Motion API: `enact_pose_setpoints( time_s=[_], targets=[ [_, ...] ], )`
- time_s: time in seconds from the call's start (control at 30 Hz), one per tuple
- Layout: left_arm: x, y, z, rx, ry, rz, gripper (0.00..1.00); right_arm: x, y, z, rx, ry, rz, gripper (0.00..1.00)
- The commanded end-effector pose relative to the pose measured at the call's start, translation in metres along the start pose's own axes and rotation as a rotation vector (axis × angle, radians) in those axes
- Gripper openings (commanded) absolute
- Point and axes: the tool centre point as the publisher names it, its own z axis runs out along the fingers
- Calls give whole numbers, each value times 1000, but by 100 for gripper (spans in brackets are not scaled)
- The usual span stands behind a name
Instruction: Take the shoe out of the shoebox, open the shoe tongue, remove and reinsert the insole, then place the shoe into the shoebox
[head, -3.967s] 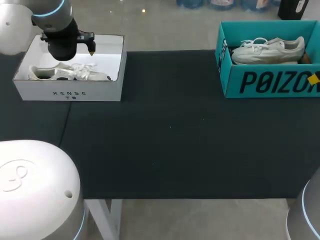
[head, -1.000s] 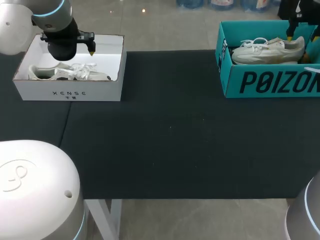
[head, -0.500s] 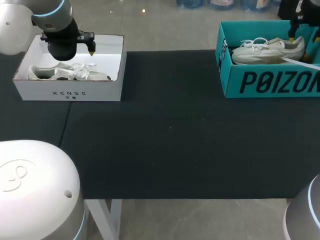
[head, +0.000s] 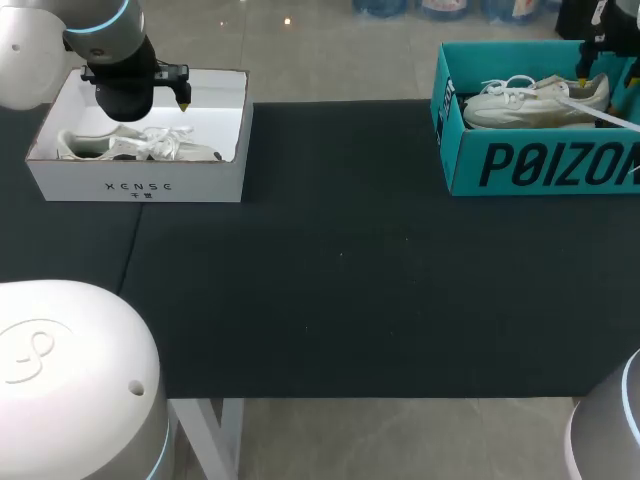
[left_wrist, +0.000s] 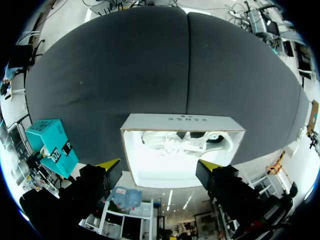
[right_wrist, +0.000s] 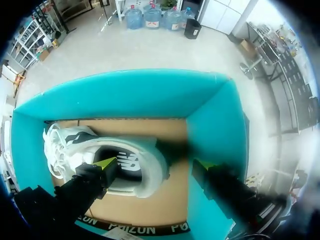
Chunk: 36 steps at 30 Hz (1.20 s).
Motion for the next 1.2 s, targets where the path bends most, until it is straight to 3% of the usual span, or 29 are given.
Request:
enact_pose_setpoints(
  time_s=[0.03, 0.13, 0.2, 0.37, 0.63, 0.83, 1.2],
  targets=[
    [0, 0, 0, -1, 0, 1, 100, -3, 11, 5, 152, 1, -4, 51],
    [0, 0, 0, -1, 0, 1, 100, -5, 10, 6, 159, 0, -3, 22],
    [0, 0, 0, -1, 0, 1, 100, -6, 9, 7, 167, -2, -2, 20],
    [0, 0, 0, -1, 0, 1, 100, -8, 6, 9, 175, -10, -3, 0],
    [0, 0, 0, -1, 0, 1, 100, -11, 4, 13, 191, -25, -5, 0],
    [0, 0, 0, -1, 0, 1, 100, -14, 2, 4, 184, -24, 10, 0],
    [0, 0, 0, -1, 0, 1, 100, -18, -6, -50, 104, -2, 23, 0]
  ],
)
